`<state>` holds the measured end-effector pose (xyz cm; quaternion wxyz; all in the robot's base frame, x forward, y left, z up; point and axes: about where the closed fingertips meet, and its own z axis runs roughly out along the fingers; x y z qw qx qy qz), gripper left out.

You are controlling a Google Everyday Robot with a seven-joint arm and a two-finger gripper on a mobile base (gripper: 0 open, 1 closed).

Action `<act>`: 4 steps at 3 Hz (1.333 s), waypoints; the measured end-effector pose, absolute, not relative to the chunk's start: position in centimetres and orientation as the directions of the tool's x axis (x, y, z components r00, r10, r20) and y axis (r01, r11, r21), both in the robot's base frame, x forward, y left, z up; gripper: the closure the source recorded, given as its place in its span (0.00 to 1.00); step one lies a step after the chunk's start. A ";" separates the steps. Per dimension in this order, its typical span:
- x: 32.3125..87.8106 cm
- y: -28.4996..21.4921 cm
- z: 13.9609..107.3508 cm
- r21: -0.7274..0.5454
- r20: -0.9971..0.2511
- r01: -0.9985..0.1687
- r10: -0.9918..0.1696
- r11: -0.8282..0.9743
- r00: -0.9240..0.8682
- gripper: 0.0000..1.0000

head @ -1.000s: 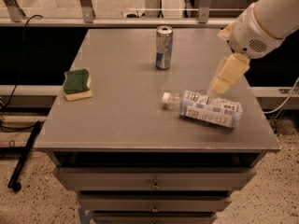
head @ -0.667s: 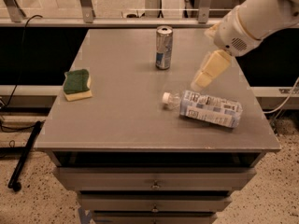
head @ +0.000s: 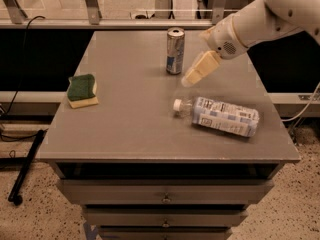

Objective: Knock redbull can over

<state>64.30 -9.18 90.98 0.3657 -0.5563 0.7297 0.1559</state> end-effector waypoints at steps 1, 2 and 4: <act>66.7 -7.8 90.6 -0.156 -0.774 -0.931 -0.626 0.330 -0.093 0.00; 68.7 -6.1 91.0 -0.148 -0.828 -0.940 -0.559 0.306 -0.052 0.00; 66.9 -3.3 90.9 -0.068 -0.865 -0.971 -0.499 0.228 -0.056 0.00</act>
Offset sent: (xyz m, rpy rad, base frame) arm 0.0649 0.0309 0.0101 0.2445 -0.0744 0.0656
